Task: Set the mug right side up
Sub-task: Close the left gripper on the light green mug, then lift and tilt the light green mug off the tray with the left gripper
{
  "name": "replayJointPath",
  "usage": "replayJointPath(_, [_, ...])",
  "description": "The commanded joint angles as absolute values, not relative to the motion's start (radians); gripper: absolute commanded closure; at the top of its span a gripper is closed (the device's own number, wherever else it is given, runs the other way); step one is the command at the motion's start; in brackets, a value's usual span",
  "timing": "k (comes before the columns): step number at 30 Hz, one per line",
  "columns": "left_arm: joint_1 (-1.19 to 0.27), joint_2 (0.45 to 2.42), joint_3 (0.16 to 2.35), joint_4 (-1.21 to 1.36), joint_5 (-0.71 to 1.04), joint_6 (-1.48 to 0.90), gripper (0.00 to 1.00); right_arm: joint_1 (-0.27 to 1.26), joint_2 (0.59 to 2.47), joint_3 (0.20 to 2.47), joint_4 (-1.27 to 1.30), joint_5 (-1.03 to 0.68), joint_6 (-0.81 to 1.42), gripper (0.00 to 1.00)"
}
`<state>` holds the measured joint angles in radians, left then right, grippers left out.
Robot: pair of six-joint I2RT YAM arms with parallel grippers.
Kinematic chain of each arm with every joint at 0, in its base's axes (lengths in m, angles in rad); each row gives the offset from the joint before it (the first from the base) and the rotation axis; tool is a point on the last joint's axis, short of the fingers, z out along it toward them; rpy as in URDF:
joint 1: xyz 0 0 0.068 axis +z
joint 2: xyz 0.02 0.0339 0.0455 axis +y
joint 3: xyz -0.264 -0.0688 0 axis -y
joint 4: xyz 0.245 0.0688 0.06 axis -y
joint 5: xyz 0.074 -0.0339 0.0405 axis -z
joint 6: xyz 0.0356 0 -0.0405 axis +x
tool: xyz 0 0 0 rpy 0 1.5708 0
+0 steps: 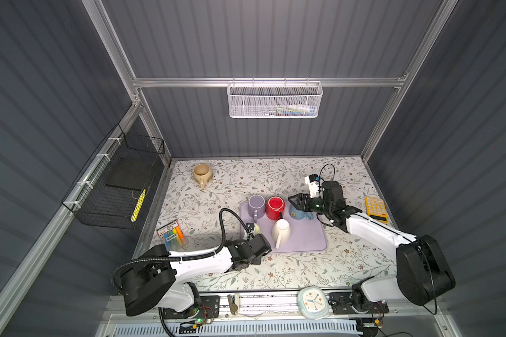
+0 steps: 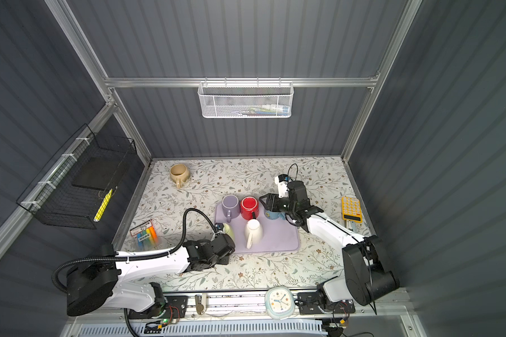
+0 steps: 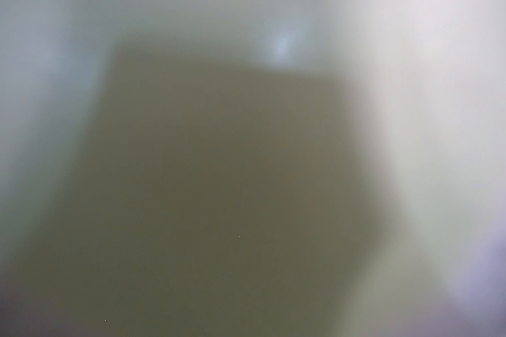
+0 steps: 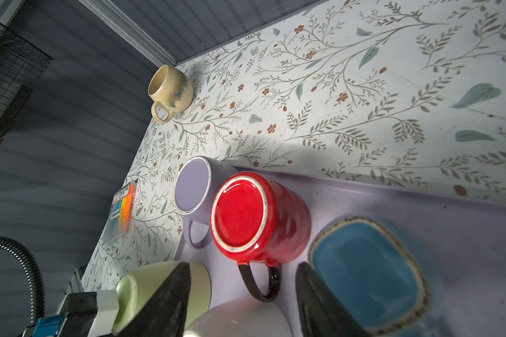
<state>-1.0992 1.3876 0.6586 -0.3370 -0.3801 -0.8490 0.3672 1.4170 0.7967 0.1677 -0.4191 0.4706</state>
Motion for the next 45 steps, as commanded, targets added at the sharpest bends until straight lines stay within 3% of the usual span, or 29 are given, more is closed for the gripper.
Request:
replayJointPath(1, [-1.103,1.353,0.650,-0.346,-0.391,-0.829,0.90,0.362,1.411,0.787,0.181,-0.423,0.472,0.40])
replayJointPath(33, [-1.101,1.129,0.738,-0.321,-0.402,-0.599,0.92,0.338,1.395,0.775,0.206,-0.455,0.492,0.40])
replayJointPath(40, [-1.053,1.105,0.762,-0.278,-0.338,-0.522,0.92,0.323,1.378,0.769,0.205,-0.464,0.495,0.40])
replayJointPath(45, [-0.947,1.131,0.779,-0.232,-0.197,-0.472,0.92,0.313,1.356,0.753,0.205,-0.463,0.497,0.40])
